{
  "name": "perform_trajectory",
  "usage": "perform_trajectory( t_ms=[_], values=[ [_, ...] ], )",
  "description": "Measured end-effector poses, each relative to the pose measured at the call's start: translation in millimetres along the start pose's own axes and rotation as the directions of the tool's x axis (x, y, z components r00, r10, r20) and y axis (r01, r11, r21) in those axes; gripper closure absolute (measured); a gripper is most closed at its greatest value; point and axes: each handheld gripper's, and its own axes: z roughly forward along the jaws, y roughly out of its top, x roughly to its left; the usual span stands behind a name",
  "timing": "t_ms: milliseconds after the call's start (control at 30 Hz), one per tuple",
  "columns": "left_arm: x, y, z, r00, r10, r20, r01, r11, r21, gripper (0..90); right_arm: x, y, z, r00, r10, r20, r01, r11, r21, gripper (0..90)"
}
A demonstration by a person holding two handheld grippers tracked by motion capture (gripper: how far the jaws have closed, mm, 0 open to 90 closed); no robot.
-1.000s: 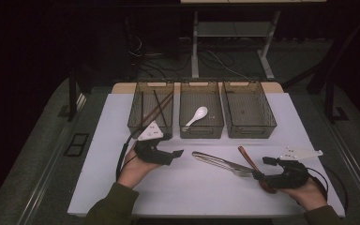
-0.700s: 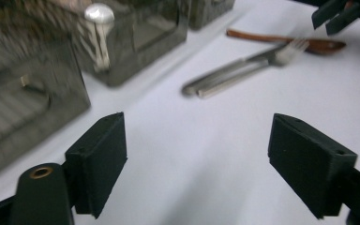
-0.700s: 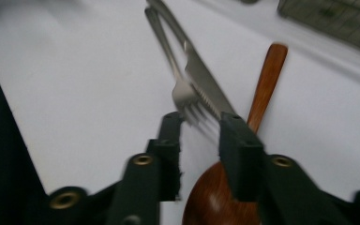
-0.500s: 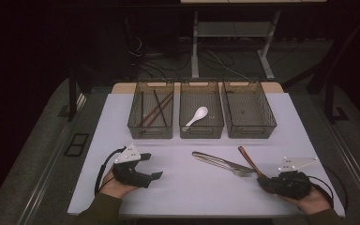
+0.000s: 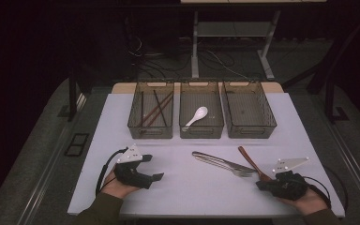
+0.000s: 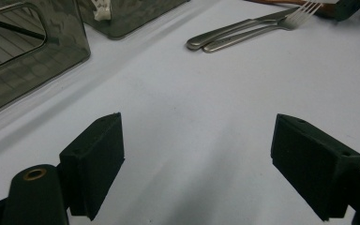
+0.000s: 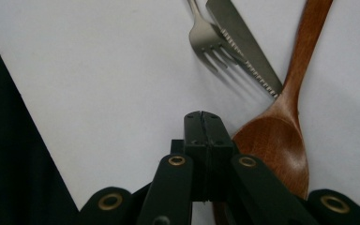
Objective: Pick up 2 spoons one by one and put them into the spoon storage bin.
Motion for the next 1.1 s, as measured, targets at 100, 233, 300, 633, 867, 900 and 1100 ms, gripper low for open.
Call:
perform_trajectory(
  t_ms=[100,233,300,633,867,900,1100],
  values=[
    [-0.1,-0.2,0.4,1.0000,0.002,0.001,-0.002,1.0000,0.005,16.8,-0.6,-0.3,2.4,1.0000,0.002,0.007,-0.002,1.000,0.016,89.7],
    [0.0,-0.2,0.4,1.0000,0.003,0.001,-0.003,1.0000,0.008,16.7,-3.5,-1.7,1.3,0.9994,0.021,0.027,-0.022,0.999,0.029,89.7],
    [-0.4,-0.1,0.3,1.0000,0.000,0.001,0.000,1.0000,0.004,16.7,-4.7,-2.0,0.4,0.9989,0.017,0.043,-0.018,0.999,0.030,89.7],
    [-0.7,-0.1,1.0,1.0000,0.006,0.006,-0.006,1.0000,0.005,16.5,-22.7,-8.0,-9.1,0.9925,0.069,0.100,-0.072,0.997,0.025,89.7],
    [-0.5,-0.4,1.8,0.9999,0.010,0.012,-0.010,0.9999,0.004,15.1,-38.5,-9.4,-13.4,0.9864,0.080,0.143,-0.084,0.996,0.019,89.7],
    [-0.6,-0.4,1.6,0.9999,0.009,0.010,-0.009,1.0000,0.003,14.6,-40.7,-9.0,-13.6,0.9851,0.087,0.148,-0.091,0.996,0.016,89.7],
    [-0.2,-1.9,2.5,1.0000,0.000,0.007,0.000,1.0000,0.001,7.7,-55.0,-6.9,-14.1,0.9787,0.104,0.177,-0.106,0.994,-0.001,89.8]
  ],
)
